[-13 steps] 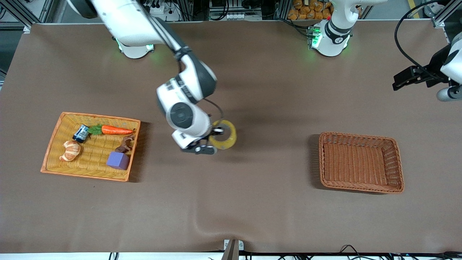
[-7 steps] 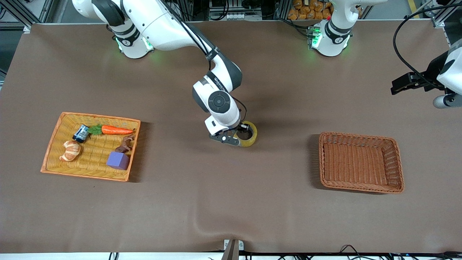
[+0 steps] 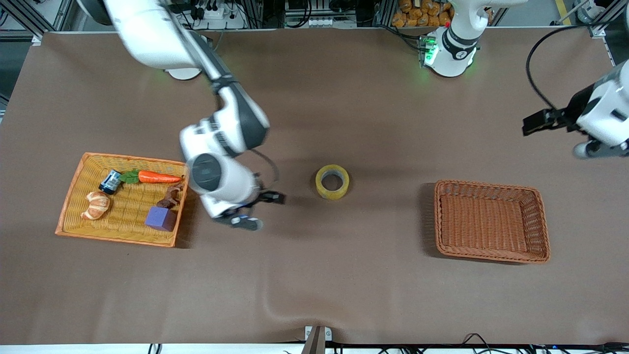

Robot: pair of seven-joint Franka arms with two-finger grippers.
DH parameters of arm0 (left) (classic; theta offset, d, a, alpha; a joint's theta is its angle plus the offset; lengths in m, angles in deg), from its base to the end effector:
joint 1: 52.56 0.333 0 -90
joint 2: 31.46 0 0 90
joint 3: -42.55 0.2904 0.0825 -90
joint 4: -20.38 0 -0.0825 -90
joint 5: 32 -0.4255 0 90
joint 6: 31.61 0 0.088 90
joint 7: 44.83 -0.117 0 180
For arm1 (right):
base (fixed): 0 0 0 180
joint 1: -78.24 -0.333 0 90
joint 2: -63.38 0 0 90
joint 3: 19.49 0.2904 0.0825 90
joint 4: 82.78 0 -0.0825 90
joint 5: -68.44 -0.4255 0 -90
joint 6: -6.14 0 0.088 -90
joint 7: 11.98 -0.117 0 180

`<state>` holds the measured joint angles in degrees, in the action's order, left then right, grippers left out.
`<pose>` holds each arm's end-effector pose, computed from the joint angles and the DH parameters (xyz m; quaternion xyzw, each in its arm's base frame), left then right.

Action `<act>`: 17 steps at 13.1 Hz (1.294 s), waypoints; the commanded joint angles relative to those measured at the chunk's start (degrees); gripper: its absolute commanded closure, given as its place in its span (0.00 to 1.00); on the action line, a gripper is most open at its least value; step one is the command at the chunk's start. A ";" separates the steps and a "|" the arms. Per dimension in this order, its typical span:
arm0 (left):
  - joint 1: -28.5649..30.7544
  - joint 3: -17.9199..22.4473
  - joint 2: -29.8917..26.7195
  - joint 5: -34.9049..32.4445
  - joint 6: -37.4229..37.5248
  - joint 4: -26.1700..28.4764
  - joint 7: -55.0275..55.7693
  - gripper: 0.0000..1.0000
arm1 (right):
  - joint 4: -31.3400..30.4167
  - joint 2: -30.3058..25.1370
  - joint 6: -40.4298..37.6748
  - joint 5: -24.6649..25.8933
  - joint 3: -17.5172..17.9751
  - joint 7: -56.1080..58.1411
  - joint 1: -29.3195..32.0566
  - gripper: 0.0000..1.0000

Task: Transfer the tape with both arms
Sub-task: 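Withdraw the right gripper while the left gripper reaches the tape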

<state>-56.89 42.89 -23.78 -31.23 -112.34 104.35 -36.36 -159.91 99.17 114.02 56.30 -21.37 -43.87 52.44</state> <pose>0.6109 -0.0446 0.5484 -0.9947 -0.0385 0.0953 0.0041 0.6665 0.3195 0.3079 -0.9897 0.1032 0.0803 0.0587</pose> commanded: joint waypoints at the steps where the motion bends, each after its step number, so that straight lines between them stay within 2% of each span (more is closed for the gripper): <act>1: 0.20 -0.07 4.96 5.28 -0.30 -1.27 -0.55 0.00 | -10.47 -8.96 -0.30 2.10 1.09 10.92 6.18 0.00; 3: -2.07 -0.95 8.05 8.09 -1.52 -1.53 0.58 0.00 | -14.00 -12.49 -0.65 2.91 1.18 20.60 12.50 0.00; 6: -7.25 -1.48 14.45 12.22 -9.07 -1.45 1.55 0.00 | -14.54 -16.88 -5.74 4.13 1.09 31.08 20.60 0.00; 9: -14.29 -1.57 20.96 13.29 -16.18 -1.45 10.83 0.00 | -14.46 -22.41 -7.16 10.80 1.18 35.22 23.51 0.00; 14: -24.31 -1.65 31.24 13.20 -34.72 -1.45 22.01 0.00 | -13.67 -29.01 -13.91 11.17 1.18 40.23 30.44 0.00; 17: -27.91 -1.74 34.86 13.38 -38.62 -1.27 25.37 0.00 | -13.66 -31.92 -15.06 11.17 1.09 41.04 32.13 0.00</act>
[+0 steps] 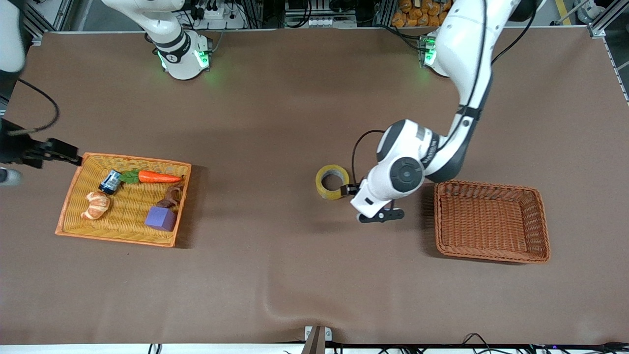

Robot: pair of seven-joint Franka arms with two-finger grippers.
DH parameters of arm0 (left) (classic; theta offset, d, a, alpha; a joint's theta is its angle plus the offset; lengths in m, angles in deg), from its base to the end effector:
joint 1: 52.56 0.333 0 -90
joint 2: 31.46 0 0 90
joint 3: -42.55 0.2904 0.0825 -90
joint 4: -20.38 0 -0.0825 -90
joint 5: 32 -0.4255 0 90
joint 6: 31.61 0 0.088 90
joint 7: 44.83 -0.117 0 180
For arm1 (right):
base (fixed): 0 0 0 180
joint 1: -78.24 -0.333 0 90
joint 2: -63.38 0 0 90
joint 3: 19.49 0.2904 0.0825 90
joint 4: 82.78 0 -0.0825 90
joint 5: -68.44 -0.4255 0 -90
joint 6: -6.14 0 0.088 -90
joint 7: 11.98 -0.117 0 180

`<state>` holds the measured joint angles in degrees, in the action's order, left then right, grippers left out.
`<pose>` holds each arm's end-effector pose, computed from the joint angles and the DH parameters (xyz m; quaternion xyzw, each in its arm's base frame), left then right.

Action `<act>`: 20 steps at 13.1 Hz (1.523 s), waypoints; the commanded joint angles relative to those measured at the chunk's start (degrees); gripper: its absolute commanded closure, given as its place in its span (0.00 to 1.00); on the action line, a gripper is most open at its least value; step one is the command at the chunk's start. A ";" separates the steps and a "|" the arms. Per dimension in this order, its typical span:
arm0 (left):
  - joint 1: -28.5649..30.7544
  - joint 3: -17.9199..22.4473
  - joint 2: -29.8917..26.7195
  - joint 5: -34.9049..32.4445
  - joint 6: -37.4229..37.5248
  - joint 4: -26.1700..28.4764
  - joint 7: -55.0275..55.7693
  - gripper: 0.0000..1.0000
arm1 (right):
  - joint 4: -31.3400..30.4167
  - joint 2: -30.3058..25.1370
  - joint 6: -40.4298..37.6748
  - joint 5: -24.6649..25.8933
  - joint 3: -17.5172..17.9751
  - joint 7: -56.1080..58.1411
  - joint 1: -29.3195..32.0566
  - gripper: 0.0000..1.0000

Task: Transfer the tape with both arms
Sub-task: 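Withdraw the right gripper while the left gripper reaches the tape, then grasp the tape roll with the left gripper and lift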

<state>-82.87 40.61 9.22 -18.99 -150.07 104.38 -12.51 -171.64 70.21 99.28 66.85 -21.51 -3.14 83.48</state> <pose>0.6071 -0.3957 0.2012 0.9907 0.0634 -0.1032 0.0622 0.6262 -0.0756 0.5307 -0.9996 -0.0128 0.0203 0.0147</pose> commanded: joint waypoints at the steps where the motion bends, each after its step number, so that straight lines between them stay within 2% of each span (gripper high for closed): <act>1: -3.16 0.54 2.21 1.14 -0.89 -1.21 1.52 0.00 | -1.93 -3.83 -0.94 0.62 1.23 -0.05 1.52 0.00; 4: -4.66 0.45 3.00 1.32 -0.89 -0.24 2.04 0.00 | -2.02 -5.50 -3.12 0.62 1.41 -6.44 1.53 0.00; 7: -4.84 0.54 4.67 1.23 -0.89 0.64 4.24 0.00 | -2.63 -7.35 -5.07 0.53 1.58 -7.53 1.27 0.00; 8: -4.93 0.54 5.20 0.62 -0.89 0.64 4.25 0.11 | -2.63 -7.70 -4.90 0.53 1.76 -7.44 1.18 0.00; 9: -4.93 0.54 5.64 0.44 -0.89 0.46 4.25 0.77 | -2.63 -7.88 -4.72 0.53 1.85 -7.44 1.09 0.00; 10: -5.19 0.54 5.99 0.61 -0.89 0.29 4.25 1.00 | -2.72 -8.23 -4.55 0.53 1.85 -7.35 0.92 0.00; 15: -4.23 1.15 4.16 0.26 -0.80 0.11 4.07 1.00 | -3.34 -8.58 -4.02 0.53 1.85 -7.35 0.21 0.00; 20: 6.29 1.94 -6.29 -4.13 5.16 0.64 -1.35 1.00 | -3.69 -8.58 -3.67 0.53 1.85 -7.44 0.12 0.00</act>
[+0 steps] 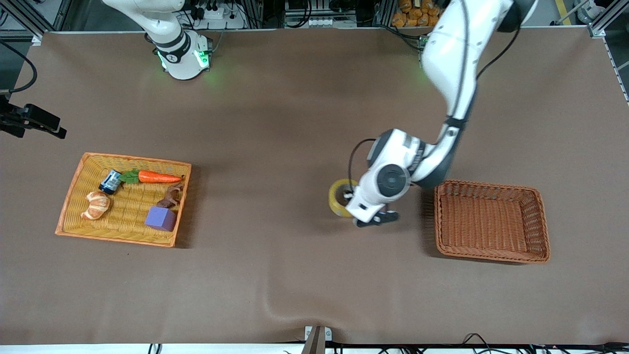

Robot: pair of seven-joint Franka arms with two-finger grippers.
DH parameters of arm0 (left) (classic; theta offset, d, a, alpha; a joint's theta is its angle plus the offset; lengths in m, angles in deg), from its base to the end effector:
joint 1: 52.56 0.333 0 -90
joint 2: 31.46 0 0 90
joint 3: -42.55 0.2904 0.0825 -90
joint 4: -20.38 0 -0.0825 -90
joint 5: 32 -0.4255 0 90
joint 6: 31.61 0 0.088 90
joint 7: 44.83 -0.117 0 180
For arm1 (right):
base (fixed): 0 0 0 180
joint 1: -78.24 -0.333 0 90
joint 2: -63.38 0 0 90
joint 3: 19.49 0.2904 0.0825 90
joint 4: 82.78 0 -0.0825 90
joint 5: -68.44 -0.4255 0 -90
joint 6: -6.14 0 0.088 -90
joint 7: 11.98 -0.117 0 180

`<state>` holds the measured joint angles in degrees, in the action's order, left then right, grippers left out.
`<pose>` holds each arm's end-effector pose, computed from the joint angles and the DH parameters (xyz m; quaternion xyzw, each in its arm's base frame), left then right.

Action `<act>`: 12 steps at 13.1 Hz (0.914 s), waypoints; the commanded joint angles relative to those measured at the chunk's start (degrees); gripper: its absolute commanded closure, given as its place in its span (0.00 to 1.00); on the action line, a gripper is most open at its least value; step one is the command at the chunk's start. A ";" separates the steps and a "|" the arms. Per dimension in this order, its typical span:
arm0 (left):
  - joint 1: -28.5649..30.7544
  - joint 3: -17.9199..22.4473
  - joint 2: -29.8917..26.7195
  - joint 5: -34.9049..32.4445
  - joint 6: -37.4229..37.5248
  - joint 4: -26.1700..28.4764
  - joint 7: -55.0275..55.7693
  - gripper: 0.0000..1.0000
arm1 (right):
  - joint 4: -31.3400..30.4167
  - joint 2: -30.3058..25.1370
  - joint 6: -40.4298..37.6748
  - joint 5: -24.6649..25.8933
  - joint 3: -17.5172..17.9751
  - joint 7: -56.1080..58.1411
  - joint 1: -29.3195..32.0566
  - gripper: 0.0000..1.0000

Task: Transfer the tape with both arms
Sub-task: 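Grasp the tape roll with the left gripper and lift, then lower the tape into the brown basket and open the left gripper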

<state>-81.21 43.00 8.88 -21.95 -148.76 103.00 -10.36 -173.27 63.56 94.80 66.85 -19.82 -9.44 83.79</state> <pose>0.6368 -0.3550 0.2141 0.9913 0.0974 -0.0812 0.0363 0.5909 -0.0575 0.5807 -0.9993 0.0291 0.0165 0.0151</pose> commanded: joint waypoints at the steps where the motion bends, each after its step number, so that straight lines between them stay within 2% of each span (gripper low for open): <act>1: 7.53 -0.45 -7.45 -1.17 6.12 2.02 -7.70 1.00 | -2.06 -1.94 0.81 0.44 0.24 -1.13 -0.18 0.00; 4: 15.97 -0.71 -10.36 -1.17 7.20 3.16 -16.59 1.00 | -2.06 -1.85 0.81 0.44 0.24 -1.13 -0.18 0.00; 7: 22.12 -1.15 -10.90 -0.56 8.08 4.04 -23.01 1.00 | -2.06 -1.85 0.81 0.44 0.15 -1.13 -0.27 0.00; 9: 25.47 -1.15 -10.11 -0.38 8.08 4.65 -29.25 1.00 | -2.06 -1.76 0.81 0.44 0.15 -1.13 -0.27 0.00; 12: 27.77 -1.06 -8.44 -0.03 8.08 5.18 -30.51 1.00 | -2.06 -1.67 0.81 0.44 0.24 -1.13 -0.27 0.00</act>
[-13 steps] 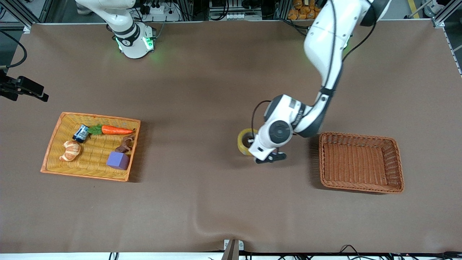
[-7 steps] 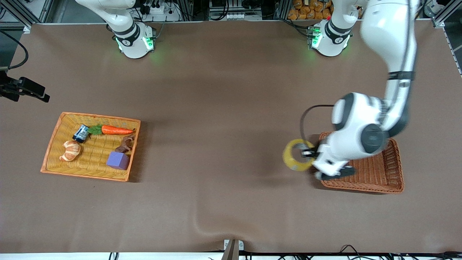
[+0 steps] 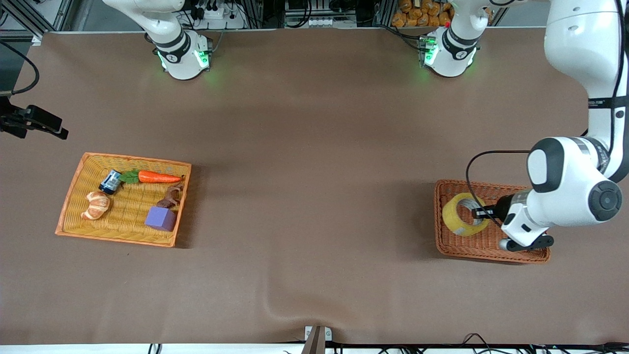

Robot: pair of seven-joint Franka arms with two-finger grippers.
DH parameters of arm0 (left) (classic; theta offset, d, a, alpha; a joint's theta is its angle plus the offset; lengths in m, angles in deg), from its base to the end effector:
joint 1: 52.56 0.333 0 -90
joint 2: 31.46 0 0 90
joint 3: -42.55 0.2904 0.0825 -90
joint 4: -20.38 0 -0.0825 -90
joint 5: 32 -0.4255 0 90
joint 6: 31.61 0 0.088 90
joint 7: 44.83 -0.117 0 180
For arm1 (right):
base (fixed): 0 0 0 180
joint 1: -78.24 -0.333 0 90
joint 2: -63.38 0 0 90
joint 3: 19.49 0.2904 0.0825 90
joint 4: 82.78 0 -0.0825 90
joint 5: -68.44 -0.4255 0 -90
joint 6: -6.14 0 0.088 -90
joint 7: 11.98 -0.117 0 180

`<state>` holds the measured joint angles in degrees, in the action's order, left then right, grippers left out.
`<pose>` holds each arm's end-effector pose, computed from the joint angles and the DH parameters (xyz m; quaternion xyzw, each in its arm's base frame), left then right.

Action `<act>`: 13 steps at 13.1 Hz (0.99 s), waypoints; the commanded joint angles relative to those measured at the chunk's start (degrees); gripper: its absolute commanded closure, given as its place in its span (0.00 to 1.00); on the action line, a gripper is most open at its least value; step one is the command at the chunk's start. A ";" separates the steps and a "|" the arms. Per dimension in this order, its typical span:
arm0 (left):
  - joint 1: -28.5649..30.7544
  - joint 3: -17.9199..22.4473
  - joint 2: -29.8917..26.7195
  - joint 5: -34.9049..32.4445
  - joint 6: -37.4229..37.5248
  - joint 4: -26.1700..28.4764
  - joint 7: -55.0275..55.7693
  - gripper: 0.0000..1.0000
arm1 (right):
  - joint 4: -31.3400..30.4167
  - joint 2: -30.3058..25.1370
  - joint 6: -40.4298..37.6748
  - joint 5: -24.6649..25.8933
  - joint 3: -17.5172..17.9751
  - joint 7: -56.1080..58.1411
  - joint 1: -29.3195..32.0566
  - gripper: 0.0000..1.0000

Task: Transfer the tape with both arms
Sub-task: 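Lower the tape into the brown basket and open the left gripper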

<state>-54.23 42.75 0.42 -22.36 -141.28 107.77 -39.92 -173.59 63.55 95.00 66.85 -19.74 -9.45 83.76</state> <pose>0.7022 -0.0318 0.2709 0.9916 0.0644 -0.0874 0.0708 0.5911 -0.0564 0.5782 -0.9993 0.0282 0.0174 0.0152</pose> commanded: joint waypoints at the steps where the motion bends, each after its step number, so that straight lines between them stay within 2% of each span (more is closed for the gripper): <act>1: 0.79 -0.73 0.81 0.30 0.34 0.23 -0.96 1.00 | -1.83 -1.57 0.61 0.44 0.07 -1.12 -0.25 0.00; 8: 4.92 -0.55 6.00 -0.58 -4.14 -0.30 -8.15 0.98 | -1.74 -1.40 0.61 0.44 0.16 -1.12 -0.25 0.00; 9: 5.27 -0.55 6.61 -0.58 -4.23 -0.30 -9.38 0.65 | -1.83 -1.49 0.61 0.44 0.16 -1.12 -0.25 0.00; 10: 5.71 -0.55 6.62 -0.58 -4.23 -0.38 -9.66 0.01 | -1.74 -1.40 0.70 0.44 0.07 -1.12 -0.25 0.00; 12: 5.37 -0.29 4.87 -0.93 -4.06 -1.61 -9.48 0.00 | -1.83 -1.49 0.61 0.44 0.07 -1.12 -0.25 0.00; 13: 5.36 -0.37 2.33 -3.63 -3.97 -1.88 -10.09 0.00 | -1.74 -1.40 0.61 0.35 0.16 -1.12 -0.25 0.00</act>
<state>-48.93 42.72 6.74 -22.87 -145.86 106.52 -49.19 -173.97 63.55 95.17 66.85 -19.70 -9.46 83.76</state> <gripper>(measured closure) 0.366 0.000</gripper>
